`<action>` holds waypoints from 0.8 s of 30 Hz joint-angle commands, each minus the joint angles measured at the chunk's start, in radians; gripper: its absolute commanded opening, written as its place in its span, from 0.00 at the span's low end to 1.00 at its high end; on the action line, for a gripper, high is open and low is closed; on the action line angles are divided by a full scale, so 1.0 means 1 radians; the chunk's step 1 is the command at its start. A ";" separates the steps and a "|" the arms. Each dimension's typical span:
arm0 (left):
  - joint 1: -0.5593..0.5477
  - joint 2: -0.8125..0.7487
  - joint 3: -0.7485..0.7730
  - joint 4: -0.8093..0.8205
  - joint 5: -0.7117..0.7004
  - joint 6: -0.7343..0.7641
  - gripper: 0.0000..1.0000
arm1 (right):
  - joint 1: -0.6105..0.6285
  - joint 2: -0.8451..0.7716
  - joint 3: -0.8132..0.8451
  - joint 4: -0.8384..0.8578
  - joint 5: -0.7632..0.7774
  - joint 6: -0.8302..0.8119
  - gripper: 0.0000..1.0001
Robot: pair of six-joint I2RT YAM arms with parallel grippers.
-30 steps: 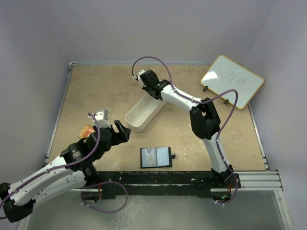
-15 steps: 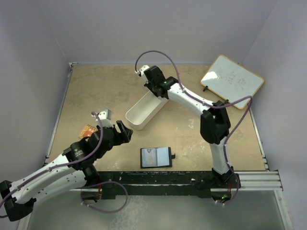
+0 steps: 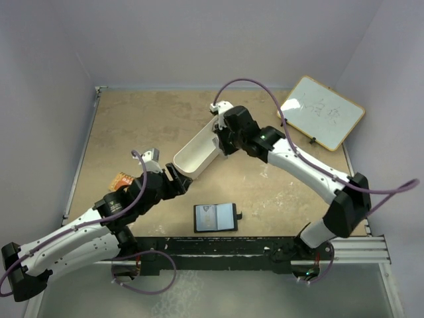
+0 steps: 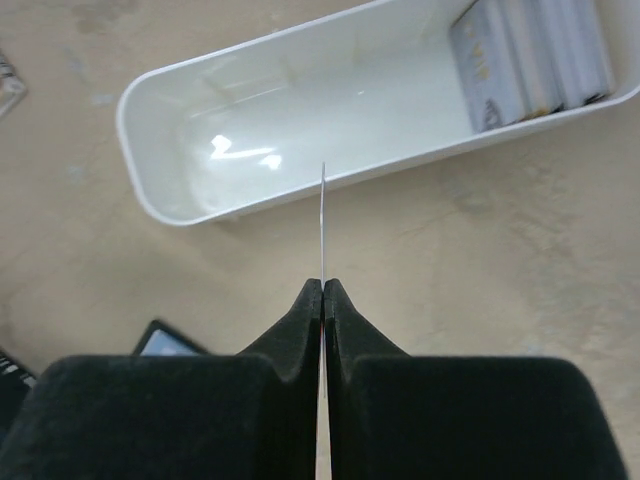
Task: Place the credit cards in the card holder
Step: Pick up the credit card from the storage box.
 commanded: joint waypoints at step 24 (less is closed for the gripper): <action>-0.006 0.012 -0.029 0.459 0.191 -0.229 0.45 | 0.007 -0.593 -0.815 0.886 -0.539 0.867 0.00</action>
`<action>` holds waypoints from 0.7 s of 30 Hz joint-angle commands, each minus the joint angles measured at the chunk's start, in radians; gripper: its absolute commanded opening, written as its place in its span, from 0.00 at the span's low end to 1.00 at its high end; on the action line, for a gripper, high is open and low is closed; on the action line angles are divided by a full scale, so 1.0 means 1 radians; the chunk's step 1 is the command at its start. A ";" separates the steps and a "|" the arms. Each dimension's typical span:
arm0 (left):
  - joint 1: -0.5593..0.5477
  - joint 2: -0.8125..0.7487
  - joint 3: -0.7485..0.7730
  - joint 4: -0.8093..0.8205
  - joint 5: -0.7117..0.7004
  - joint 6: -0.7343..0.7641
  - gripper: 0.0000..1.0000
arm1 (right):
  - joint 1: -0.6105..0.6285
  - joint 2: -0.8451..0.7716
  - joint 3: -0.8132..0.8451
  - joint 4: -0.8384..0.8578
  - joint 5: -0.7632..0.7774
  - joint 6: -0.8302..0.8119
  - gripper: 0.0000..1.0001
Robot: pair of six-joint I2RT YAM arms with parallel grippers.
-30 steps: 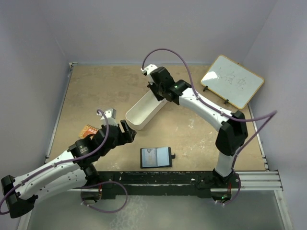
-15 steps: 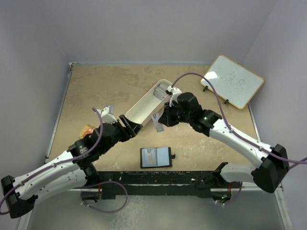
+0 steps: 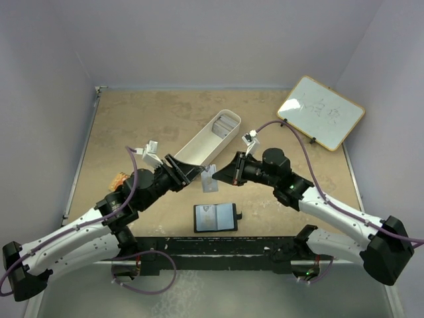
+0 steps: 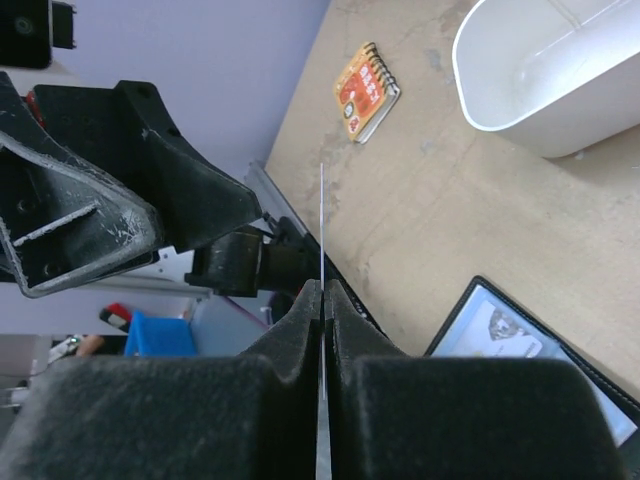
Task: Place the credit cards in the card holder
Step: Pick up the credit card from the storage box.
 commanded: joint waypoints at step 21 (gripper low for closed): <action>-0.005 0.029 -0.051 0.142 0.083 -0.055 0.29 | 0.006 -0.054 -0.100 0.246 -0.020 0.162 0.00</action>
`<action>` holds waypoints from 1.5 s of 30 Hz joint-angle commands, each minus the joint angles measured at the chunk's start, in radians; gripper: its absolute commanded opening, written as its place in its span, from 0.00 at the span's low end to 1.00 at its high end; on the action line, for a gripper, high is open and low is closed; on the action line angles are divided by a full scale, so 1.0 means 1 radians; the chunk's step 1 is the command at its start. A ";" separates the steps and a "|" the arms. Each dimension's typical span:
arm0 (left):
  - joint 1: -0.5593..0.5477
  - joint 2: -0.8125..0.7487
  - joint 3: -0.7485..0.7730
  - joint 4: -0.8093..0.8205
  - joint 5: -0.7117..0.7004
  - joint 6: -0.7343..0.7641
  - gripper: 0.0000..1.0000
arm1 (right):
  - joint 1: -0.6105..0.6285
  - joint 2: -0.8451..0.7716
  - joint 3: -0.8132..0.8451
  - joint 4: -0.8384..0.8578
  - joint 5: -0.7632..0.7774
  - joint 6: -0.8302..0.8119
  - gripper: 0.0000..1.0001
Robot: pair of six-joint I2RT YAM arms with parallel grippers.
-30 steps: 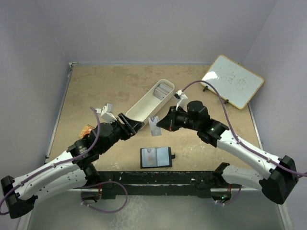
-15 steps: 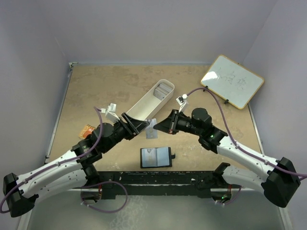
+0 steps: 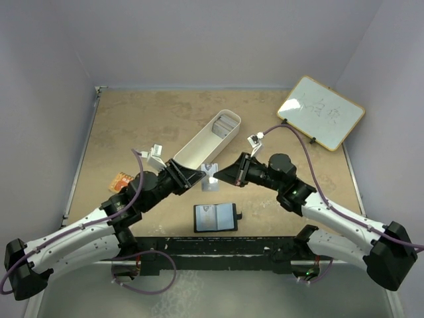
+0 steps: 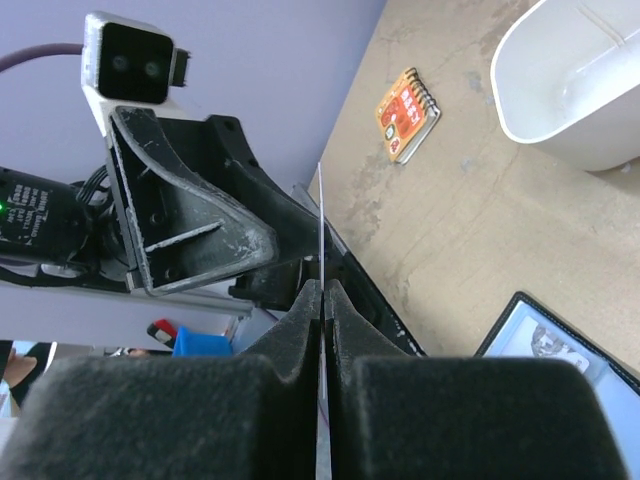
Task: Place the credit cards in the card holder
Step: Pick up the credit card from the storage box.
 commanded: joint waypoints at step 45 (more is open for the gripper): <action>-0.005 -0.074 -0.128 0.316 0.111 -0.007 0.00 | 0.005 0.018 -0.155 0.150 -0.075 0.166 0.23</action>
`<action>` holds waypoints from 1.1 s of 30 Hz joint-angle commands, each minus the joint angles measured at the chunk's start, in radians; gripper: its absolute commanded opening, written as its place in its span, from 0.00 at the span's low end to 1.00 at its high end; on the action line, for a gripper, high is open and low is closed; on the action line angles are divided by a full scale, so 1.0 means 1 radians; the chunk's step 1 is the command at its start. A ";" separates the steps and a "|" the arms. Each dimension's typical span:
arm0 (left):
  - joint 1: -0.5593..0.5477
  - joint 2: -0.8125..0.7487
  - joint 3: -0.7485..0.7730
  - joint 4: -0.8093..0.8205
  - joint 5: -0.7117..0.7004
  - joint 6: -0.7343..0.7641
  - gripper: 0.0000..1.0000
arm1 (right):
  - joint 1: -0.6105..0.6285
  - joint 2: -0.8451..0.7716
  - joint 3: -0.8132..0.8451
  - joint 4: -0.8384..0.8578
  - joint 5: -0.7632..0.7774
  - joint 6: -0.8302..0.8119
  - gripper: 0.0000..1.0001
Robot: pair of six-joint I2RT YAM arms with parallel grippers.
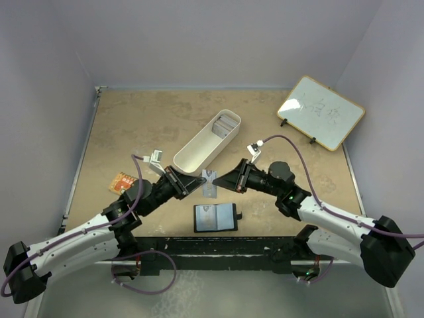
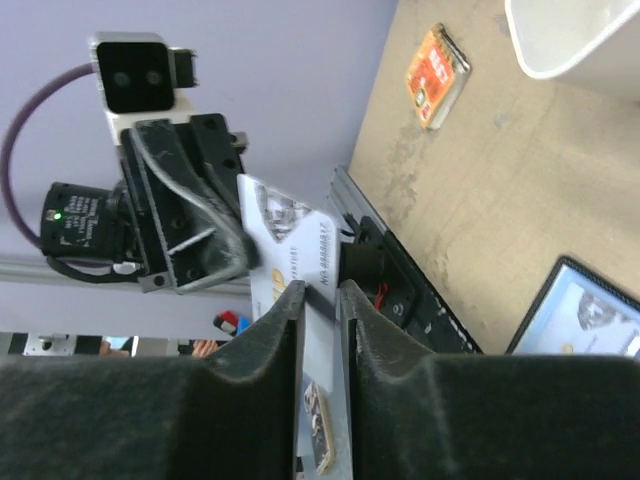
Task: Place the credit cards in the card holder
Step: Pick up the credit card from the storage box, then insert the credit card into the card holder.
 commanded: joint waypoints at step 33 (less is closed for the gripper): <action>-0.008 0.255 -0.117 0.044 0.023 -0.137 0.00 | 0.094 0.154 0.162 -0.869 0.323 -0.472 0.44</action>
